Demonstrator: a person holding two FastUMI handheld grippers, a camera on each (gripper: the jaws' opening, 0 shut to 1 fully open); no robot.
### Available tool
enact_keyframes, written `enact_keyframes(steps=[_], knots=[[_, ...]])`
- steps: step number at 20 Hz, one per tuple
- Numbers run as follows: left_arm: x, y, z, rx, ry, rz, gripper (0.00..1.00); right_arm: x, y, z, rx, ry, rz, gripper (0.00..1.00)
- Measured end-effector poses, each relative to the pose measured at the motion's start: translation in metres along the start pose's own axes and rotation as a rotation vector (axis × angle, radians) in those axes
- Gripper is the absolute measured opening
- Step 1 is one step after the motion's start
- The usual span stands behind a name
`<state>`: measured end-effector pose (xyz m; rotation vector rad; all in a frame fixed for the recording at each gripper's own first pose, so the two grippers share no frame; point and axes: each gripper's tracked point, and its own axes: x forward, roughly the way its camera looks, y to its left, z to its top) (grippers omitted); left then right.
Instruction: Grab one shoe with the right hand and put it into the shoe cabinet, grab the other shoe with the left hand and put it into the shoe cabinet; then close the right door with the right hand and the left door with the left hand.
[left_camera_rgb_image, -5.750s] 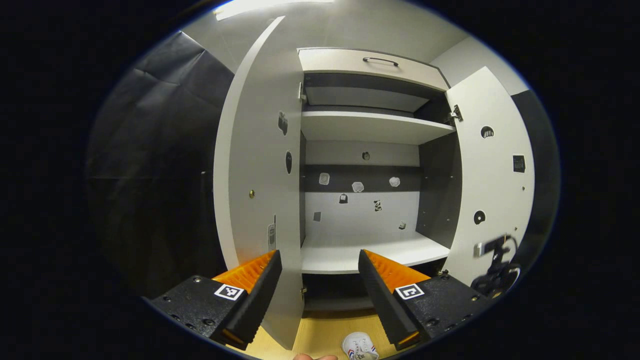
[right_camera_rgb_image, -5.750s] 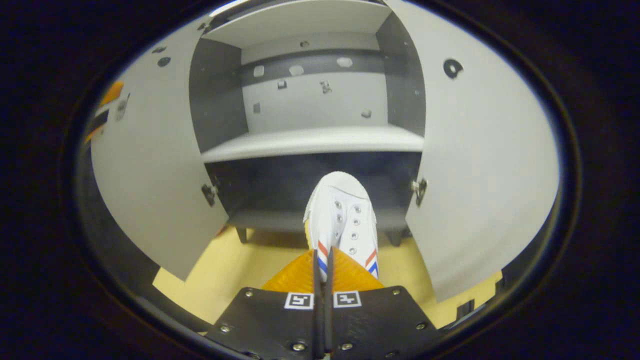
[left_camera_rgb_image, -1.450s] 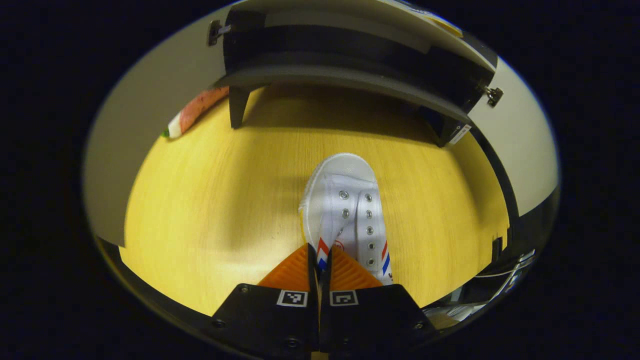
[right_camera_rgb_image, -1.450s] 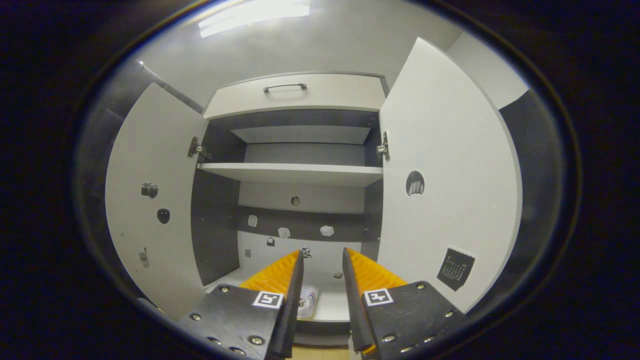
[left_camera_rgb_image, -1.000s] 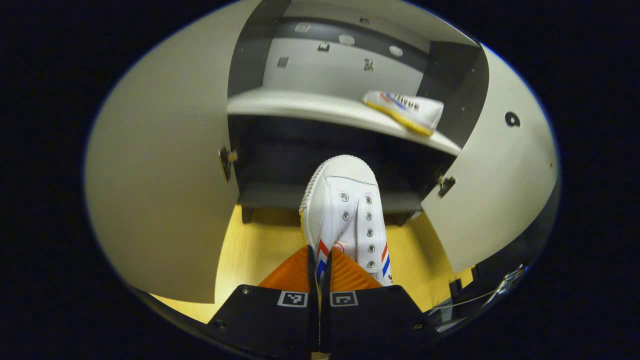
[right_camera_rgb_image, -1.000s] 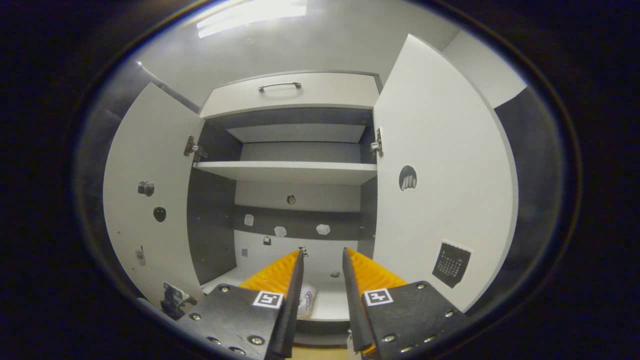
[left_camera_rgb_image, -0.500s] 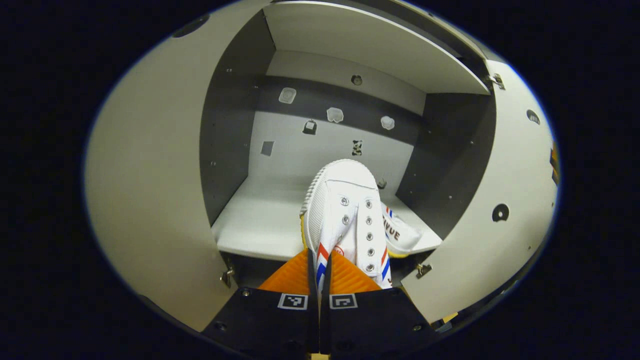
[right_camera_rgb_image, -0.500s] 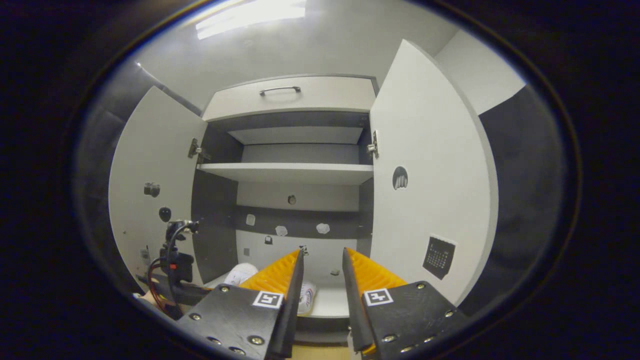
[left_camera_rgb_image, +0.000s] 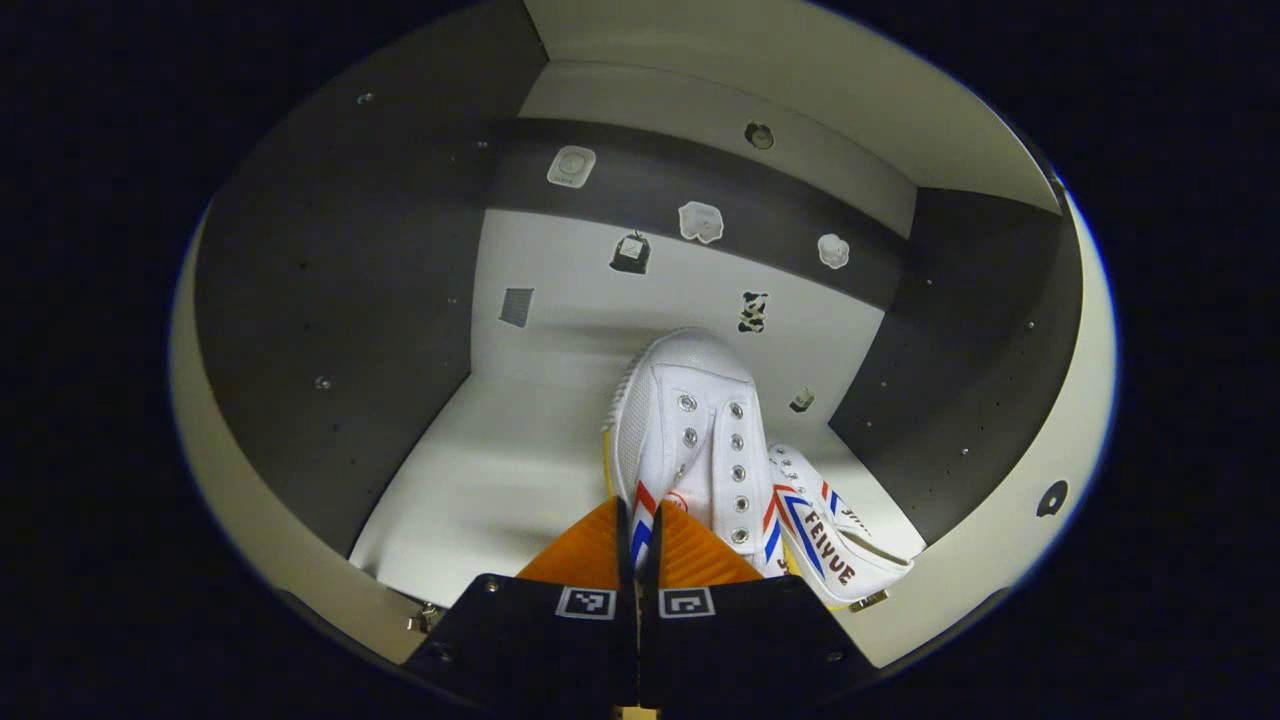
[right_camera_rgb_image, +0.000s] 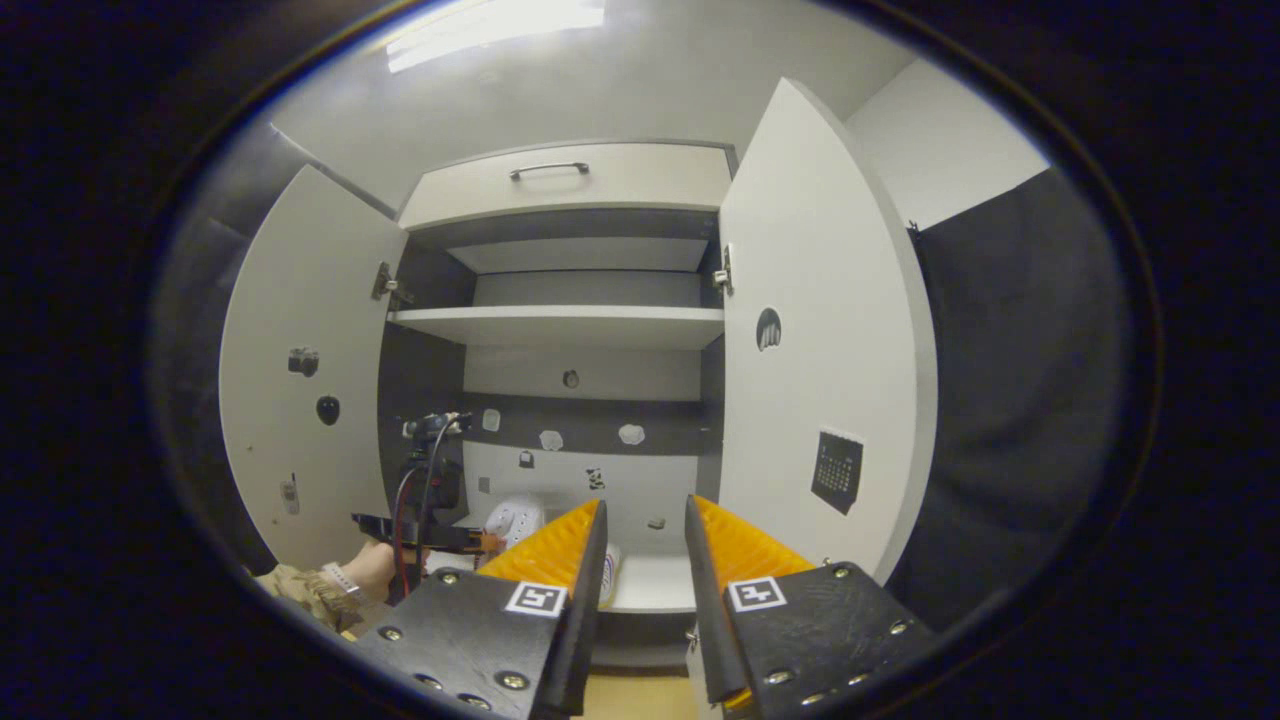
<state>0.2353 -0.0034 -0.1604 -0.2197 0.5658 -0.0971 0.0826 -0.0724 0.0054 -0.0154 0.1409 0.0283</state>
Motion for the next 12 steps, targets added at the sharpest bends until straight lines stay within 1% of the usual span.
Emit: enact_keyframes(steps=[2,4,5,8,9,10,12], knots=[[0.009,0.003,-0.005,-0.001,0.027,0.004,0.01,-0.004,-0.001,-0.004,0.003,0.009,-0.005,0.40],[0.021,0.009,-0.015,0.007,0.062,0.024,0.01,-0.007,-0.003,-0.007,0.002,0.018,-0.011,0.40],[0.025,0.011,-0.017,0.008,0.069,0.028,0.01,-0.009,-0.004,-0.007,-0.001,0.019,-0.013,0.44],[0.030,0.014,-0.023,0.009,0.085,0.030,0.01,-0.014,-0.007,-0.007,-0.002,0.023,-0.019,0.44],[0.029,0.017,-0.026,0.013,0.092,0.040,0.01,-0.016,-0.006,-0.006,0.004,0.023,-0.017,0.40],[0.029,0.019,-0.029,0.010,0.099,0.043,0.01,-0.017,-0.006,-0.006,0.011,0.023,-0.013,0.44],[0.028,0.018,-0.027,0.001,0.078,0.033,0.06,-0.021,-0.007,-0.004,0.016,0.018,-0.008,0.44]])
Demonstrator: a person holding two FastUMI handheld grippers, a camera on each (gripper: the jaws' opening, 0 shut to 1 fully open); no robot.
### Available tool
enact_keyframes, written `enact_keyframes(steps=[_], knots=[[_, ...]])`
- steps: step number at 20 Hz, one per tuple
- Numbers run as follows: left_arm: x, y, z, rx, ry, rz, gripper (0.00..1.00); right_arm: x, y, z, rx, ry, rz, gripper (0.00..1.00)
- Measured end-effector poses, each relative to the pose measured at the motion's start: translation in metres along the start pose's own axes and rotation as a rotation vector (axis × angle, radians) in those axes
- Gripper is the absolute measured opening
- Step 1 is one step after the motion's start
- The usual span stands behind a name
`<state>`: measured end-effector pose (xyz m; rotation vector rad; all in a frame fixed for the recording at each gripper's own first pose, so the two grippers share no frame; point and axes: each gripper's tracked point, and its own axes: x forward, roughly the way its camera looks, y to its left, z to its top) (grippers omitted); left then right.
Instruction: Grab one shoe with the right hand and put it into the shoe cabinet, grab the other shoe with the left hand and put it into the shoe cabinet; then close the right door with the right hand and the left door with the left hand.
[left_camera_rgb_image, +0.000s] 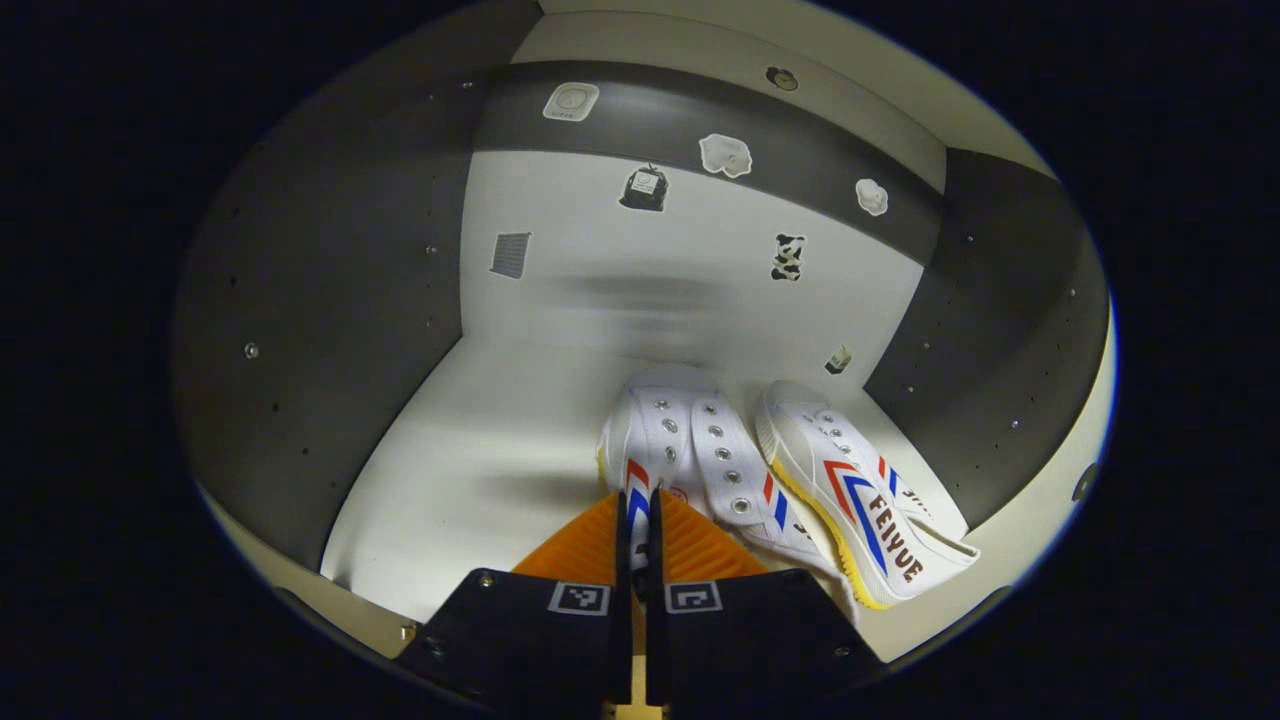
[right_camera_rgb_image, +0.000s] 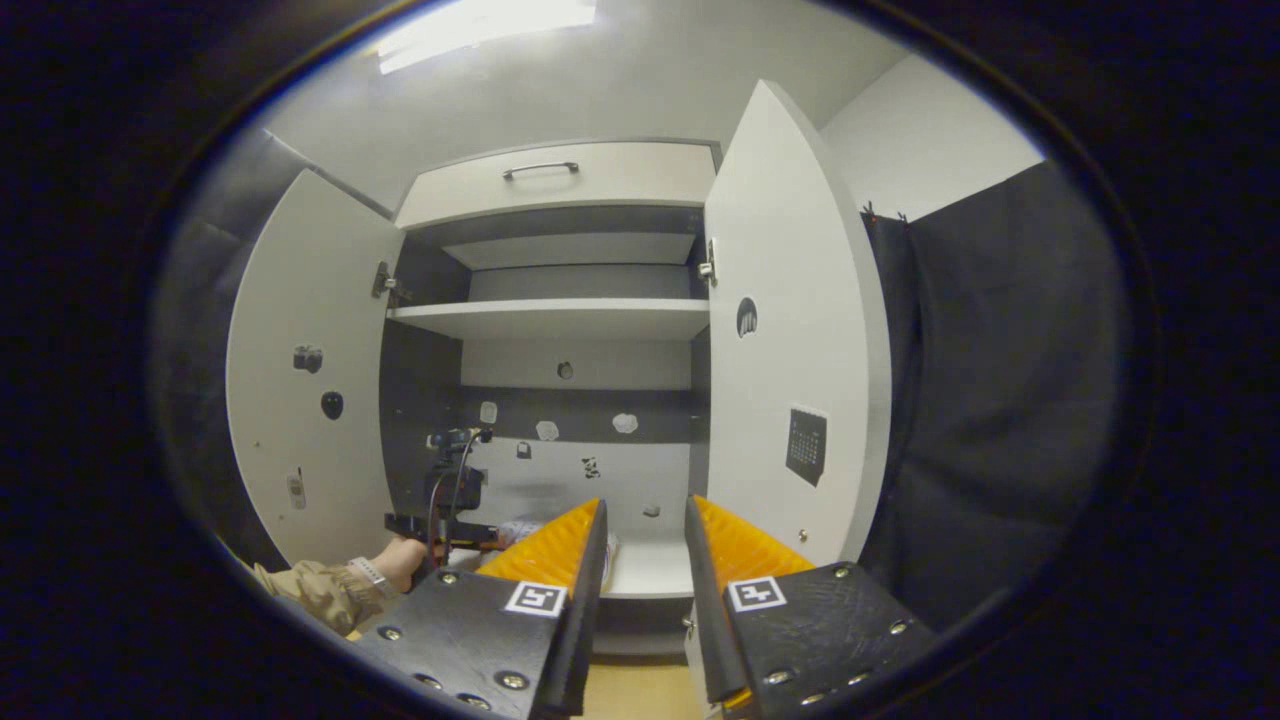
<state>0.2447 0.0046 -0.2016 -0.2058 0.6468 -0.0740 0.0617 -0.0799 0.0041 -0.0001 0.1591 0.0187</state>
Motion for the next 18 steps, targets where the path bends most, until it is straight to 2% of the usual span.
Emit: enact_keyframes(steps=[2,4,5,8,12,13,14,17,18], knots=[[-0.008,-0.009,0.000,-0.007,-0.003,-0.037,0.16,-0.005,0.001,0.003,-0.001,0.000,0.002,0.44],[-0.021,-0.007,0.009,0.022,-0.032,-0.024,0.32,-0.011,0.001,0.005,0.008,-0.002,0.009,0.44],[-0.030,-0.011,0.013,0.036,-0.054,-0.028,0.36,-0.015,0.001,0.007,0.015,-0.004,0.016,0.45],[-0.063,-0.023,0.036,0.076,-0.149,-0.034,0.38,-0.030,-0.006,0.012,0.022,-0.013,0.014,0.44],[-0.113,-0.053,0.061,0.147,-0.276,-0.064,0.38,-0.047,-0.035,0.014,0.027,-0.019,-0.036,0.45],[-0.127,-0.062,0.066,0.158,-0.305,-0.077,0.43,-0.050,-0.045,0.013,0.028,-0.017,-0.056,0.44],[-0.141,-0.075,0.070,0.170,-0.330,-0.100,0.38,-0.053,-0.056,0.012,0.030,-0.014,-0.072,0.45],[-0.177,-0.105,0.079,0.210,-0.391,-0.151,0.48,-0.061,-0.087,0.012,0.026,-0.013,-0.128,0.44],[-0.189,-0.114,0.083,0.213,-0.415,-0.170,0.57,-0.063,-0.098,0.012,0.022,-0.017,-0.147,0.44]])
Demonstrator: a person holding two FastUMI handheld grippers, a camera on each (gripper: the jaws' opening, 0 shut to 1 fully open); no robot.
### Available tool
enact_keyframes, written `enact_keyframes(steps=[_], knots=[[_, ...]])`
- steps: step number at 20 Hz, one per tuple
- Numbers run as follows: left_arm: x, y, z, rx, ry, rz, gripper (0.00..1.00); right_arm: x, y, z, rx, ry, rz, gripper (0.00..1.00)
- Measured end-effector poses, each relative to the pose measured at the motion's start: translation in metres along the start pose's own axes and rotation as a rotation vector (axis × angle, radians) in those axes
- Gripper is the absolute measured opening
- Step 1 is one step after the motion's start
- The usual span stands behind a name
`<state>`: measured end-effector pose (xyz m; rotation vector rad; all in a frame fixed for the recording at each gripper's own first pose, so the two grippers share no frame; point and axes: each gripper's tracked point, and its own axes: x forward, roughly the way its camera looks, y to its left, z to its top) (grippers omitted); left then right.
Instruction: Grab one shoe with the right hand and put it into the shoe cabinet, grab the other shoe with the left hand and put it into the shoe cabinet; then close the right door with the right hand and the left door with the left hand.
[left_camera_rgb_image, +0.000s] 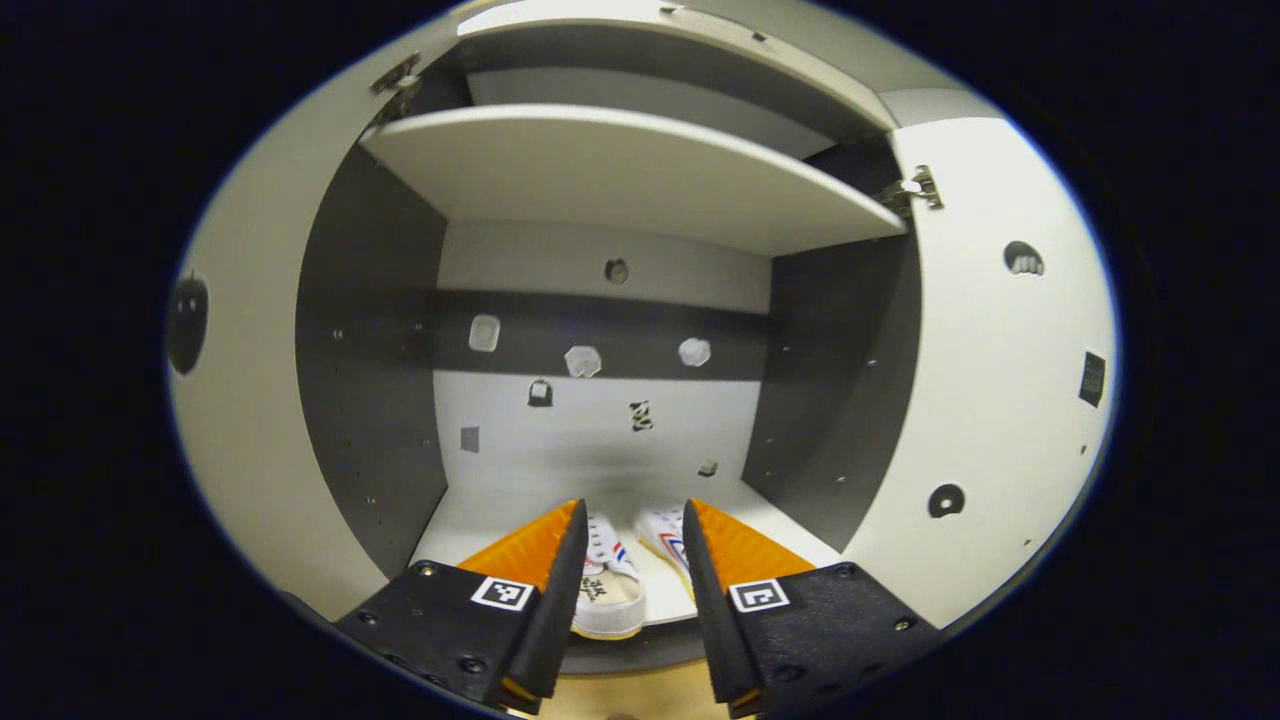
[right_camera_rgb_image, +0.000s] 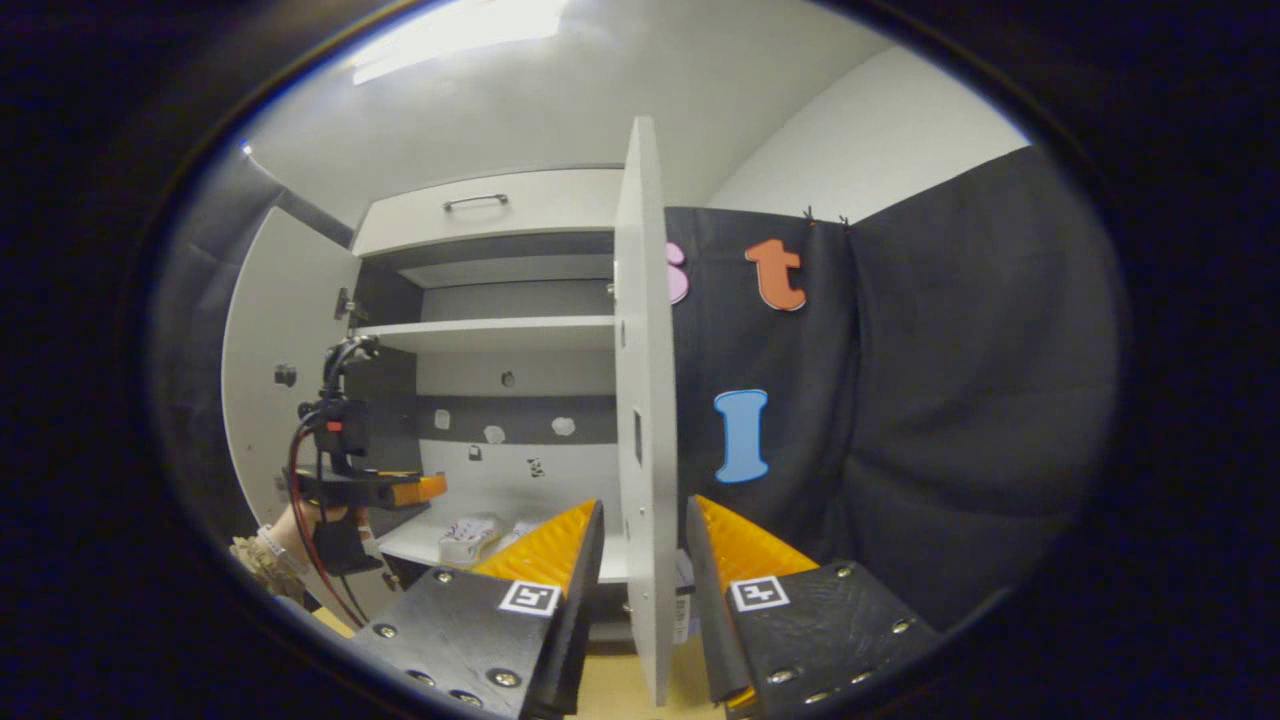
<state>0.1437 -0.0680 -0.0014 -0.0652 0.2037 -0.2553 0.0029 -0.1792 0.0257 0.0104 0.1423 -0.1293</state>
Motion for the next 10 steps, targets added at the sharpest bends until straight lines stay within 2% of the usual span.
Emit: enact_keyframes(steps=[1,2,3,4,5,6,7,10], knots=[[-0.007,-0.011,0.009,-0.001,-0.022,-0.018,0.63,0.000,-0.011,-0.001,-0.005,0.000,-0.020,0.44],[-0.014,-0.020,0.017,-0.003,-0.041,-0.036,0.72,0.000,-0.020,-0.002,-0.009,0.004,-0.032,0.47],[-0.020,-0.028,0.022,-0.002,-0.050,-0.057,0.76,0.002,-0.027,-0.003,-0.008,0.006,-0.038,0.51],[-0.029,-0.037,0.025,0.005,-0.053,-0.075,0.74,0.005,-0.034,-0.004,-0.007,0.007,-0.049,0.67],[-0.036,-0.042,0.029,0.016,-0.059,-0.084,0.84,0.008,-0.042,-0.005,-0.008,0.005,-0.062,0.70],[-0.043,-0.047,0.034,0.026,-0.067,-0.085,0.88,0.011,-0.048,-0.006,-0.008,0.002,-0.073,0.77],[-0.051,-0.050,0.037,0.035,-0.075,-0.083,0.91,0.014,-0.053,-0.007,-0.006,0.001,-0.077,0.77],[-0.069,-0.054,0.042,0.042,-0.088,-0.073,0.92,0.022,-0.056,-0.018,0.012,0.028,-0.056,0.80]])
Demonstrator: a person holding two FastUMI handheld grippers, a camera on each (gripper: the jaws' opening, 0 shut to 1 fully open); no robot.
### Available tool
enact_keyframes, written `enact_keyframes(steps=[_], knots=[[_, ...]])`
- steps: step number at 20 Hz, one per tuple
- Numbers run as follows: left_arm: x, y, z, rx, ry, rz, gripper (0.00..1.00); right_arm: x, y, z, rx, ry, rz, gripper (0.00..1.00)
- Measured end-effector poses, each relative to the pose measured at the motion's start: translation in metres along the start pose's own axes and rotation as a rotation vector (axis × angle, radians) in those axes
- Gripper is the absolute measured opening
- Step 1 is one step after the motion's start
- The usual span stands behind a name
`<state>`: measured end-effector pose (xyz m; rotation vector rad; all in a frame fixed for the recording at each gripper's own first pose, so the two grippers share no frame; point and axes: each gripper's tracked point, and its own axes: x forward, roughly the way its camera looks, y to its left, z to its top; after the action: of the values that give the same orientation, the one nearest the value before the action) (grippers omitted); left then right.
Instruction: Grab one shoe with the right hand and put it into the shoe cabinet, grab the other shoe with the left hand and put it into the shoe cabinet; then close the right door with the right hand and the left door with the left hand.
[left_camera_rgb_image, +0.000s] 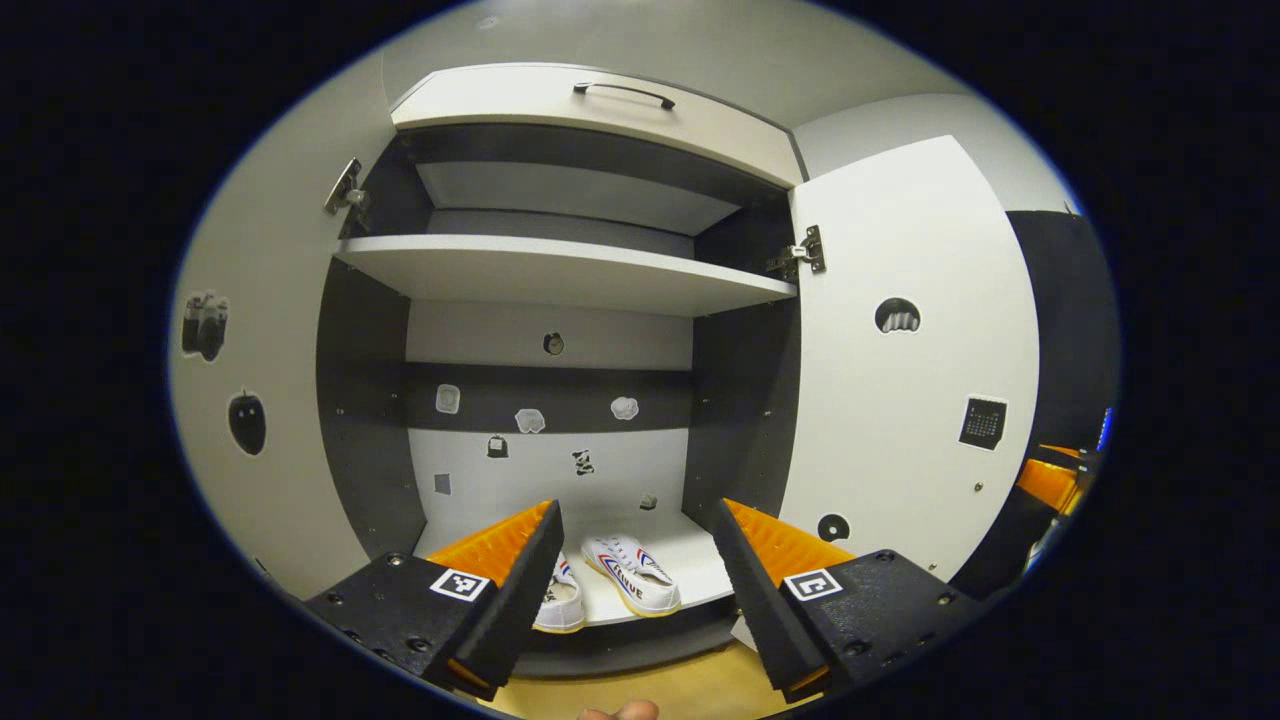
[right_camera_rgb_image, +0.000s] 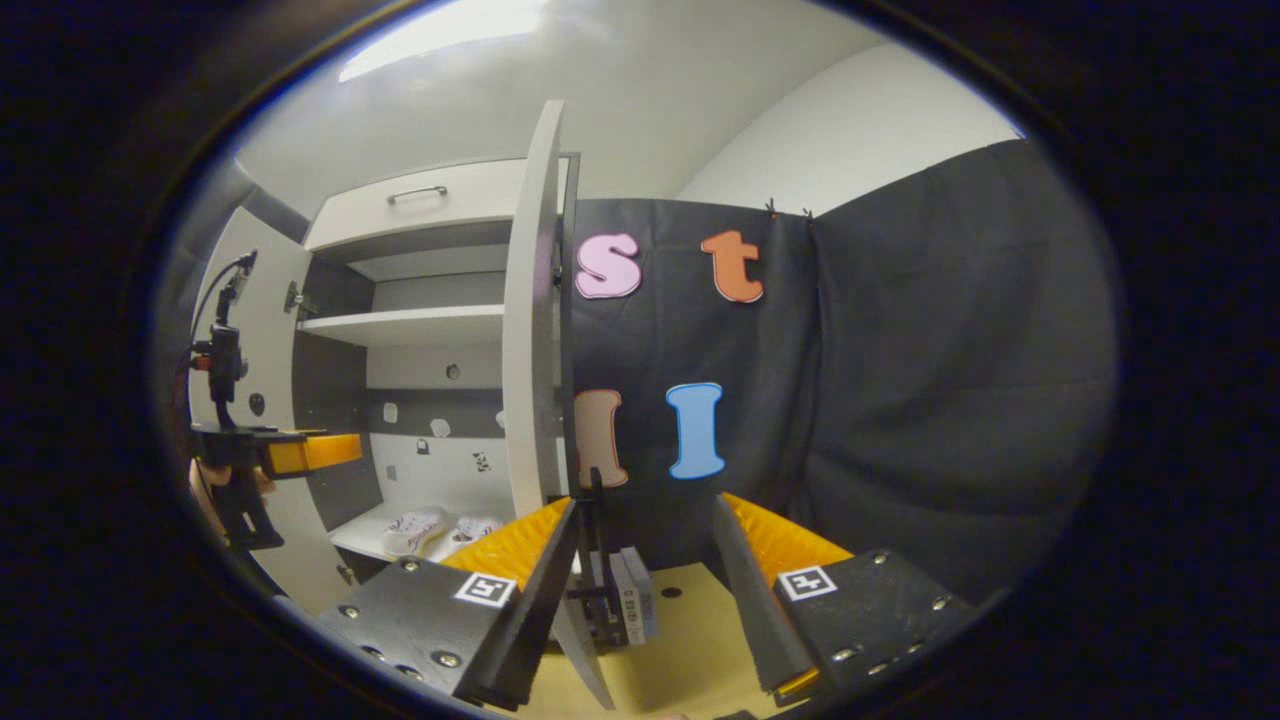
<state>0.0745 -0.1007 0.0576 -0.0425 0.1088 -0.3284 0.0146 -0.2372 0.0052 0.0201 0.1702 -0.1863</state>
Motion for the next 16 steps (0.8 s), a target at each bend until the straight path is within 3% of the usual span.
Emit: enact_keyframes(steps=[4,10,11,13,15,16], knots=[[-0.014,0.006,0.005,0.000,-0.007,0.034,0.94,0.008,0.007,-0.011,0.039,0.033,0.054,0.76],[-0.022,0.012,0.006,-0.006,-0.011,0.071,0.94,0.011,0.020,-0.016,0.085,0.075,0.151,0.80],[-0.023,0.013,0.007,-0.009,-0.013,0.075,0.94,0.009,0.022,-0.016,0.091,0.077,0.164,0.75],[-0.025,0.014,0.008,-0.016,-0.018,0.080,0.95,0.010,0.029,-0.019,0.110,0.089,0.200,0.80],[-0.030,0.015,0.011,-0.020,-0.023,0.083,0.94,0.007,0.040,-0.018,0.125,0.102,0.246,0.75],[-0.034,0.015,0.013,-0.016,-0.027,0.086,0.95,0.006,0.047,-0.020,0.132,0.109,0.268,0.80]])
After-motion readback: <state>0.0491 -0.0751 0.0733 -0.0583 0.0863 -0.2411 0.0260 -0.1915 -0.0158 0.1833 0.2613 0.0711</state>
